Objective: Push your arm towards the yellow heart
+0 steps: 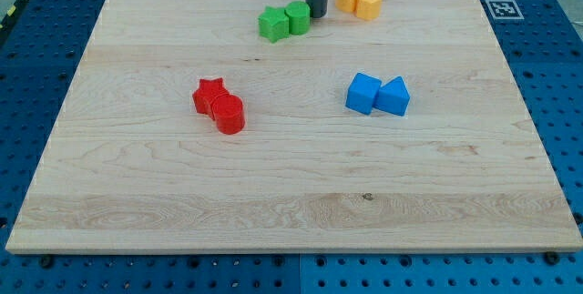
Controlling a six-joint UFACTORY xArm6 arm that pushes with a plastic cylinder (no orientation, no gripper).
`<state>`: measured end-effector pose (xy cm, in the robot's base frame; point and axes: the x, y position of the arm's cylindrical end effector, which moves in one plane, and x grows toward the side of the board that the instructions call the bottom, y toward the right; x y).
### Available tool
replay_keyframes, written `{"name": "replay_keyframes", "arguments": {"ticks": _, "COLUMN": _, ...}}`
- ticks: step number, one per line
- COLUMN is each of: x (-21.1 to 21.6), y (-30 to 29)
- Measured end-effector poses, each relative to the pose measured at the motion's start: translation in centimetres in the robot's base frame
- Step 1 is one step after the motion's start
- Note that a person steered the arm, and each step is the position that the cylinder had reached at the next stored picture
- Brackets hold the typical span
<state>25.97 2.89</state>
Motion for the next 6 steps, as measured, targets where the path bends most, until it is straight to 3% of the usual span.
{"name": "replay_keyframes", "arguments": {"ticks": 1, "x": 0.0, "y": -1.1}}
{"name": "replay_keyframes", "arguments": {"ticks": 3, "x": -4.9, "y": -2.5}}
{"name": "replay_keyframes", "arguments": {"ticks": 6, "x": -6.8, "y": 3.7}}
